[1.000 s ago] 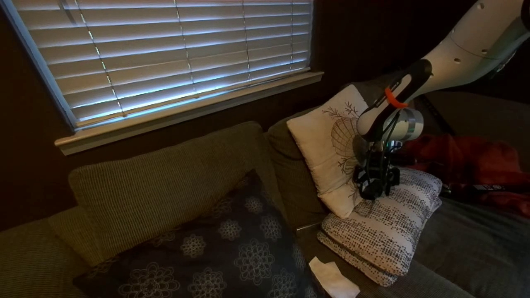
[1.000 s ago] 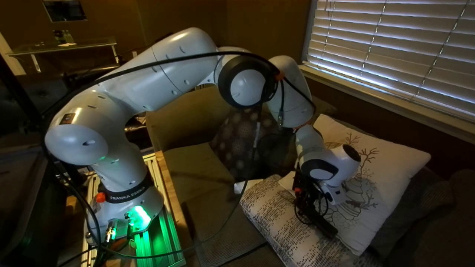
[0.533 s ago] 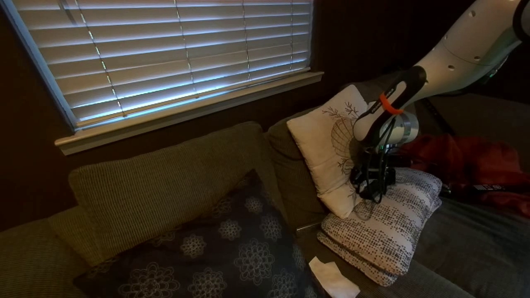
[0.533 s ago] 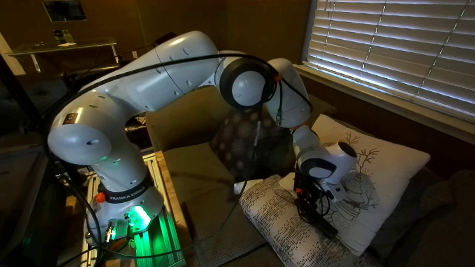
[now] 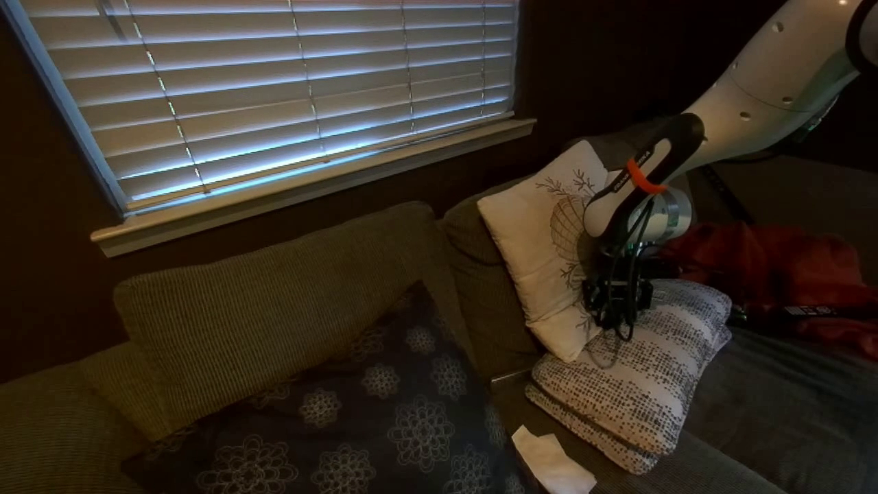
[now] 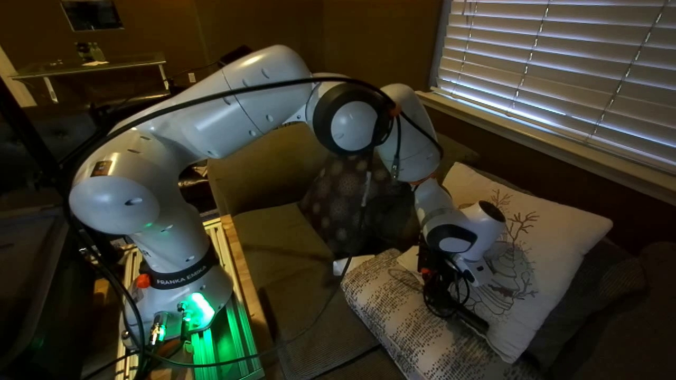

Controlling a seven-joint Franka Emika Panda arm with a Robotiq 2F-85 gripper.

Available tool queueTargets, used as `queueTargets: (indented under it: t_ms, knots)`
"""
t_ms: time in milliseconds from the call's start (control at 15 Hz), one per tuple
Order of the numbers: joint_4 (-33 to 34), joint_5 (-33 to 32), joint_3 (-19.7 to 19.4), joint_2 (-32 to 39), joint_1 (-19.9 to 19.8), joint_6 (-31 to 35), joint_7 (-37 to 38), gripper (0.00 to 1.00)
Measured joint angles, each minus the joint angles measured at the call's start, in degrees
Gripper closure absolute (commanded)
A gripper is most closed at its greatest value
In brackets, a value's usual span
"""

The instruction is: Pick up the remote on top of the pillow

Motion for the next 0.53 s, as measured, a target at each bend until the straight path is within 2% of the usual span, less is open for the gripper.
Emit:
queueTargets:
  t_ms: [67,133,267,467,533]
  knots:
    - [0.02,0.0,0.0,0.0,-0.02,0.01,-0.01,0.69]
    - [0.05,0.0,0.0,0.0,-0.03,0.02,-0.02,0.32]
    - [0.01,0.07,0.0,0.0,-0.12,-0.01,0.13,0.28]
    - [0.0,0.09,0.01,-0.06,-0.18,-0.03,0.15,0.09]
    - [0.0,0.09,0.01,-0.09,-0.19,-0.17,0.14,0.23]
